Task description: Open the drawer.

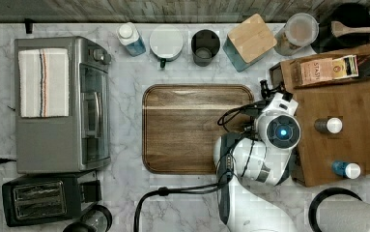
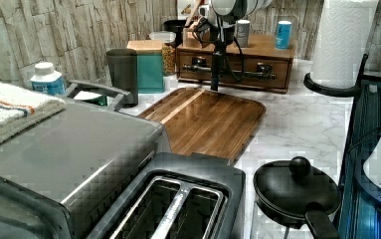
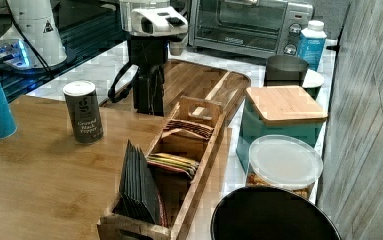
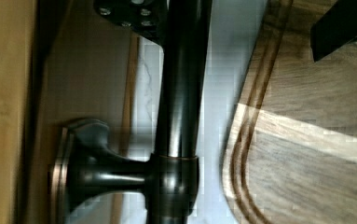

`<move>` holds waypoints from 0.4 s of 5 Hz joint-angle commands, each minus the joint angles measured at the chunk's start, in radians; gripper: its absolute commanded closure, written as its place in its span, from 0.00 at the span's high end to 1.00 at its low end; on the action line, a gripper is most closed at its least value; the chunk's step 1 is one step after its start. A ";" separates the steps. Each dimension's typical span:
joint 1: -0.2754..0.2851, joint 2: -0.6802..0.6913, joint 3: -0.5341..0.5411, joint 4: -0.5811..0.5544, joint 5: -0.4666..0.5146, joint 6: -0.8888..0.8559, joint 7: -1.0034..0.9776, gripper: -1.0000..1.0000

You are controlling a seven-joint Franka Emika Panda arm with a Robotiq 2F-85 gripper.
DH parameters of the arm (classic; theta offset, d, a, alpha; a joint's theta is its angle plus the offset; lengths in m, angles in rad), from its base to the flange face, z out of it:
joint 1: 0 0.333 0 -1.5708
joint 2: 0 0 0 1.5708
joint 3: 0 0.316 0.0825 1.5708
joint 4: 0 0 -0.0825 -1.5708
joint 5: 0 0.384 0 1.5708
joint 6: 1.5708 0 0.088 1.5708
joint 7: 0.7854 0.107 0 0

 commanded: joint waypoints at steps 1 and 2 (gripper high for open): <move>-0.071 -0.039 0.044 0.049 0.092 -0.148 -0.134 1.00; -0.070 -0.082 0.076 0.013 0.135 -0.189 -0.129 1.00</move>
